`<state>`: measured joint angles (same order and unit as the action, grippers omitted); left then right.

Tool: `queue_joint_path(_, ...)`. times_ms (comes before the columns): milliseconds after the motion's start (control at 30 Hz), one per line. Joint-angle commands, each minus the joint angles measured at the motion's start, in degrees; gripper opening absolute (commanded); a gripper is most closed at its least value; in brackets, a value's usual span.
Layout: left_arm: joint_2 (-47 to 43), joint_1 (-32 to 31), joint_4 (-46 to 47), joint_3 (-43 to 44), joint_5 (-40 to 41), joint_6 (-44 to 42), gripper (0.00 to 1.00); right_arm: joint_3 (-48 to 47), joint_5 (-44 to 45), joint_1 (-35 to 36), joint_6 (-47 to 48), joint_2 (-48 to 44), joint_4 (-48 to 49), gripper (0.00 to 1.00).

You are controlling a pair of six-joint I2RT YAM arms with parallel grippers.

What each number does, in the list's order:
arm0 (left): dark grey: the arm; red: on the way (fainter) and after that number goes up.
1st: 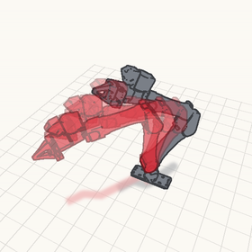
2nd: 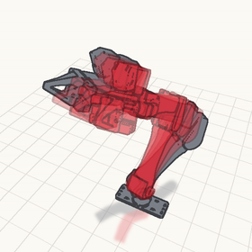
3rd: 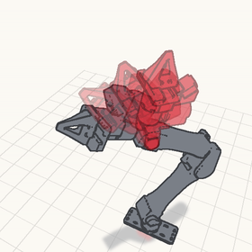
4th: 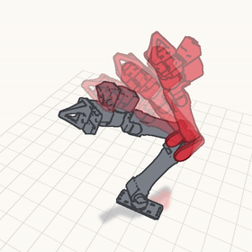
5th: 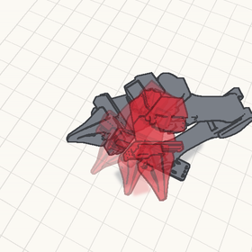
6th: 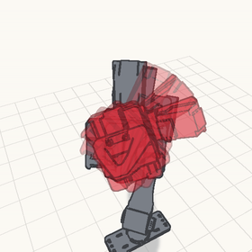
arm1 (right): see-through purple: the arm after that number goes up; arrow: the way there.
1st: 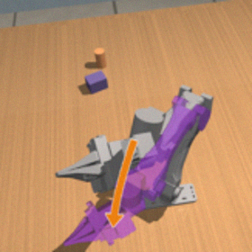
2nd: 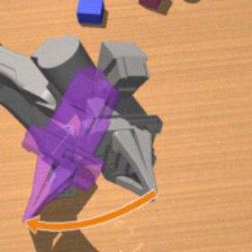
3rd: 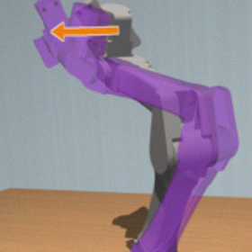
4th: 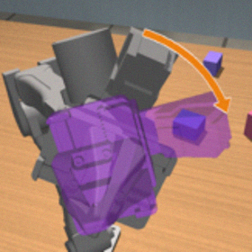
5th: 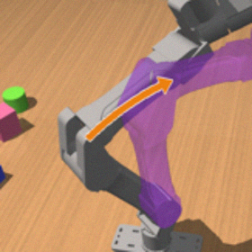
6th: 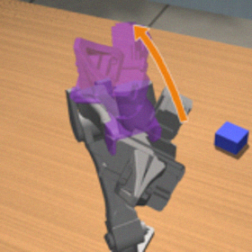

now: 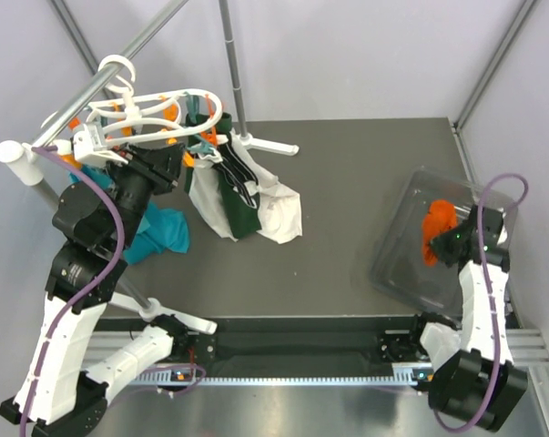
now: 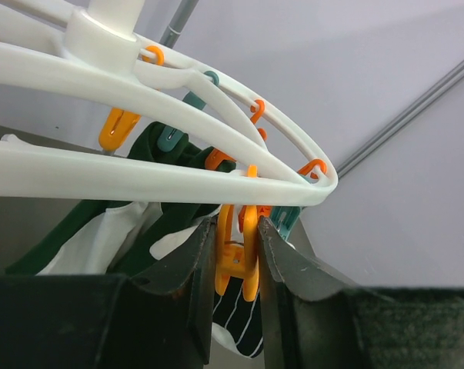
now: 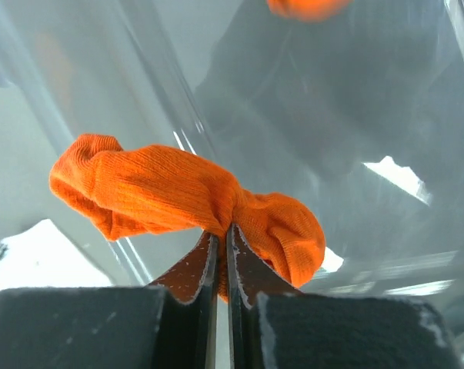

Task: Clip the socks to the hanger
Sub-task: Adjust the sock in the bin.

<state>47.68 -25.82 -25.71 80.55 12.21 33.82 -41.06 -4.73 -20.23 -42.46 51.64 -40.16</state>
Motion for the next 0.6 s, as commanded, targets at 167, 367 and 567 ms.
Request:
queue_joint_path(167, -1.1, -0.37, -4.7, -1.54, -6.23, 2.56, 0.0, 8.71, -13.34, -1.3, -23.98, -5.33, 3.66, 0.3)
queue_joint_path(367, -2.06, -0.37, -4.43, -2.59, -6.41, 2.21, 0.0, 1.52, -8.49, -0.78, -10.05, -0.93, -1.13, 0.44)
queue_joint_path(567, -1.72, -0.37, -3.38, -3.12, -7.46, 1.51, 0.0, -9.2, 10.73, 7.09, 13.78, 3.53, -6.93, 0.42)
